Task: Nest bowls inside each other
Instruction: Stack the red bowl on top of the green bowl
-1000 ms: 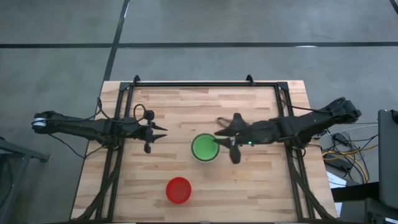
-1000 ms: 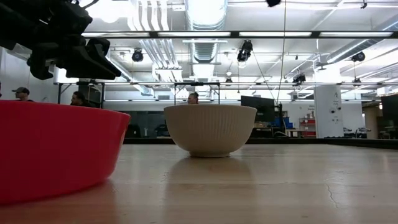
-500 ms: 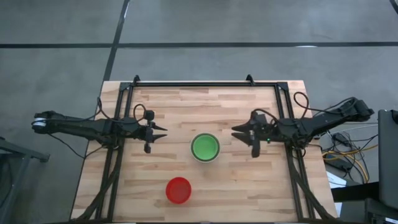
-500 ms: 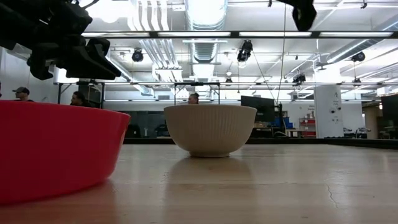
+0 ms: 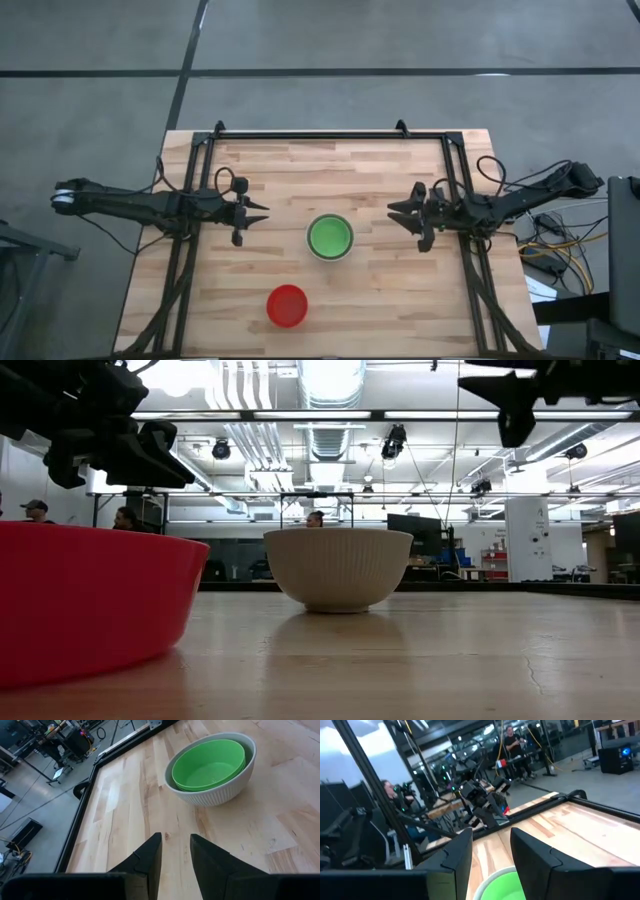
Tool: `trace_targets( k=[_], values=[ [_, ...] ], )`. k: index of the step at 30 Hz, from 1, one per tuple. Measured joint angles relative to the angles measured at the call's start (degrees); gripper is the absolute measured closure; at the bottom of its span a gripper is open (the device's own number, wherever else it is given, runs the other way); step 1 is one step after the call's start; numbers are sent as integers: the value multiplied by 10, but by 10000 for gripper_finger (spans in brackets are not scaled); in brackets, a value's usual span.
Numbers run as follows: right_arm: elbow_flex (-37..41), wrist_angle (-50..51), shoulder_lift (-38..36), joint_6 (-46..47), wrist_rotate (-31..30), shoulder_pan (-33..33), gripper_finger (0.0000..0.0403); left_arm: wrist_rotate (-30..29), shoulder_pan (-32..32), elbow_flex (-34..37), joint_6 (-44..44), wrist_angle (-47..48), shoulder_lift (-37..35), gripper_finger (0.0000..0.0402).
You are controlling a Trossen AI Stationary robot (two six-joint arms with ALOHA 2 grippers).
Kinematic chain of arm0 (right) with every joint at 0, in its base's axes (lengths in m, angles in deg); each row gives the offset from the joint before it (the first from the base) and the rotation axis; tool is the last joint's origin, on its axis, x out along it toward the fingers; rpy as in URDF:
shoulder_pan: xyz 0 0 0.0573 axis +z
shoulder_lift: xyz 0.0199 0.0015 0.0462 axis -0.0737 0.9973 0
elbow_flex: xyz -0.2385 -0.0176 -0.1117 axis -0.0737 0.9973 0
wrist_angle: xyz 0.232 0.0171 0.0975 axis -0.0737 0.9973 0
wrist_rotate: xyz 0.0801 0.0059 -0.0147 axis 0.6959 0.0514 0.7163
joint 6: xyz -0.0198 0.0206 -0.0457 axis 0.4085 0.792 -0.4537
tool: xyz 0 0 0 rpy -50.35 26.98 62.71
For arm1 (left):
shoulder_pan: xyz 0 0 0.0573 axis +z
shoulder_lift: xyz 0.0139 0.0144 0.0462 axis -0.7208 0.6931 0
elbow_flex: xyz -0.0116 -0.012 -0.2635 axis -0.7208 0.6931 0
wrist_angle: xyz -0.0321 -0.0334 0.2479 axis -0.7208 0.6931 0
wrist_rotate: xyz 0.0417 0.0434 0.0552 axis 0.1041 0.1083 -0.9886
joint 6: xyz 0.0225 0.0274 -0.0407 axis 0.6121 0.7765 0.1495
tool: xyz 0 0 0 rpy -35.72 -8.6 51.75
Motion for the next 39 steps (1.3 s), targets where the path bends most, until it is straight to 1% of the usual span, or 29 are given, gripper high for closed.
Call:
trace_targets(
  k=[5,12,15,21,35,37,39],
  values=[
    [52,-49,-26,3,0,0,271,0,0,0,0,0,0,293],
    [93,-54,-57,3,-1,0,271,0,0,0,0,0,0,293],
    [107,-57,-67,10,-11,0,271,0,0,0,0,0,0,293],
    [152,-136,-76,6,-13,0,271,0,0,0,0,0,0,293],
    [151,-118,-75,-2,-15,0,271,0,0,0,0,0,0,293],
    [151,-119,-79,-22,-16,0,271,0,0,0,0,0,0,293],
    [151,-119,-85,-62,-15,0,271,0,0,0,0,0,0,293]
  ],
)
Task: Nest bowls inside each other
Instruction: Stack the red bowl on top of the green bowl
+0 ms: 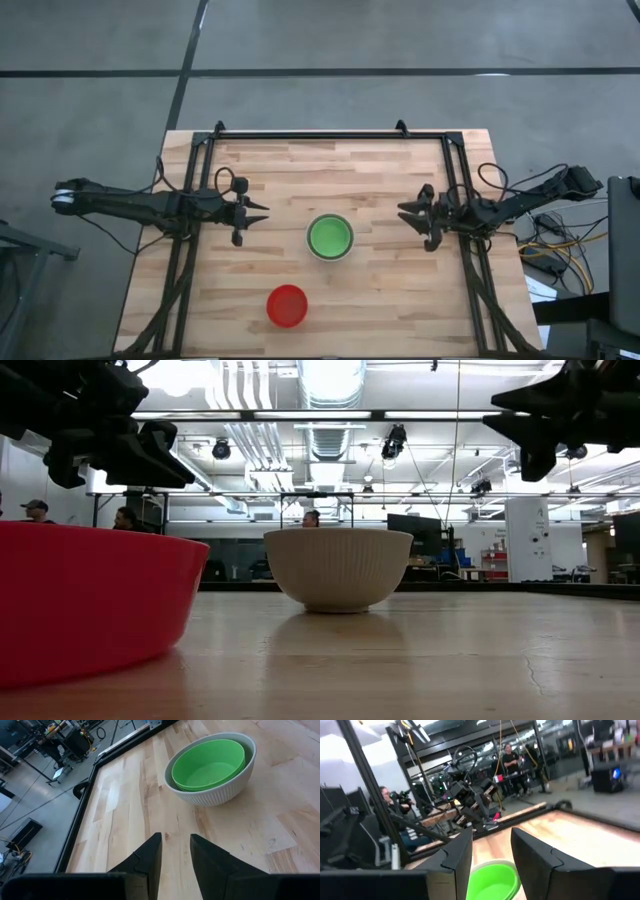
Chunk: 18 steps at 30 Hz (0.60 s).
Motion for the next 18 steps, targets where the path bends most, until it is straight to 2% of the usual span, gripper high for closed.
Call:
trace_targets(
  k=[2,11,18],
  values=[
    [0,0,-8,-28,0,0,271,0,0,0,0,0,0,293],
    [0,14,-77,-39,-8,0,271,0,0,0,0,0,0,293],
    [0,124,-144,-5,-10,0,271,0,0,0,0,0,0,293]
  ],
)
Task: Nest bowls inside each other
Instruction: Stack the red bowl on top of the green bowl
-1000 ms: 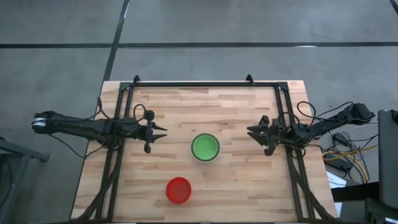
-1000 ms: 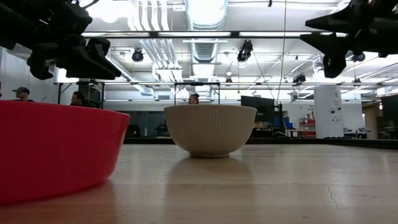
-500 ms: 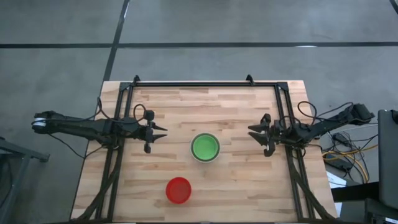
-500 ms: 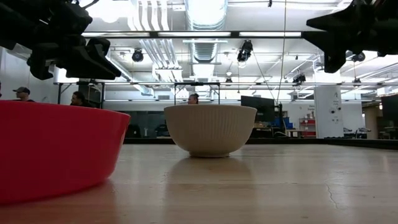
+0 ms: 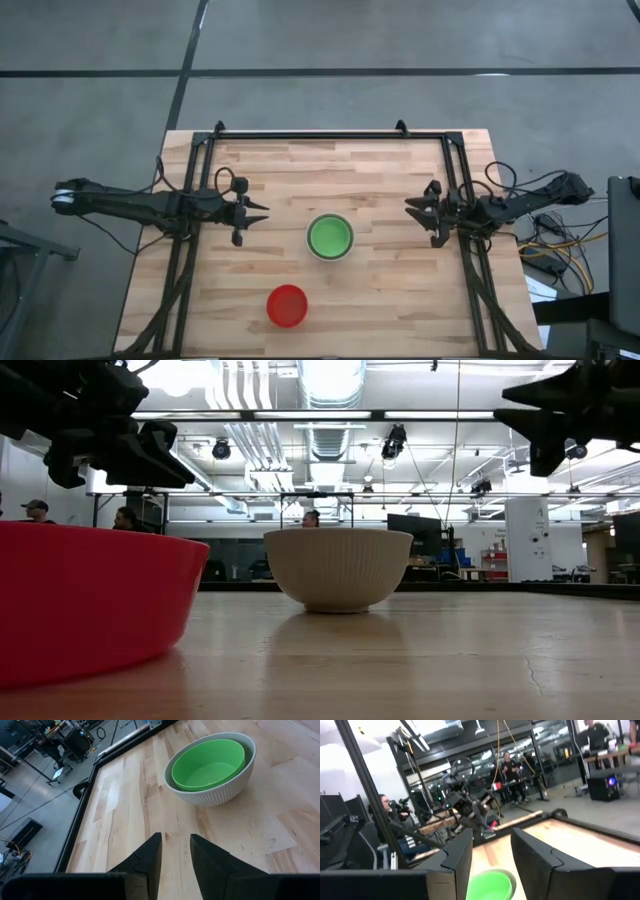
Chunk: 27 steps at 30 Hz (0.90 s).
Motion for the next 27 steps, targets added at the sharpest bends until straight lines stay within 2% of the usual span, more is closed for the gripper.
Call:
trace_targets(
  k=[18,27],
  values=[
    [0,223,-187,23,-17,0,271,0,0,0,0,0,0,293],
    [0,235,-183,39,-34,0,271,0,0,0,0,0,0,293]
  ],
)
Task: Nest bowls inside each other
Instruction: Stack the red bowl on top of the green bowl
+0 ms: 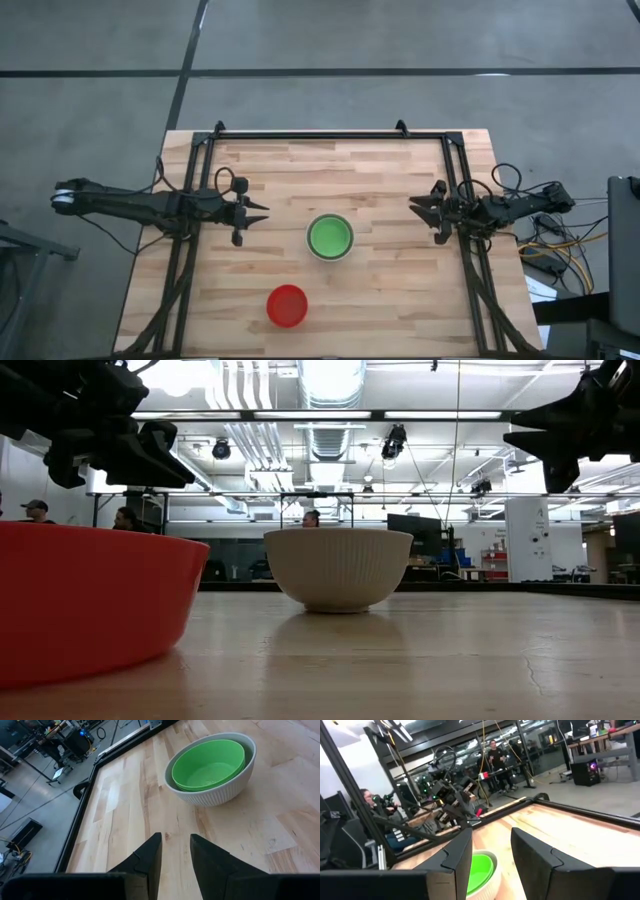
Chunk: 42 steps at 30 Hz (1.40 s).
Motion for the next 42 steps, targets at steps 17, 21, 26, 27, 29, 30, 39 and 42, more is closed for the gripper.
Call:
trace_targets(
  k=[17,21,26,27,29,30,39,42],
  values=[
    [0,8,1,15,4,0,271,0,0,0,0,0,0,293],
    [0,8,1,15,5,0,271,0,0,0,0,0,0,293],
    [0,8,1,15,5,0,271,0,0,0,0,0,0,293],
    [0,8,1,15,6,0,271,0,0,0,0,0,0,293],
    [0,8,1,15,6,0,271,0,0,0,0,0,0,293],
    [0,8,1,15,6,0,271,0,0,0,0,0,0,293],
    [0,8,1,15,6,0,271,0,0,0,3,0,0,293],
    [0,8,1,15,6,0,271,0,0,0,3,0,0,293]
  ],
)
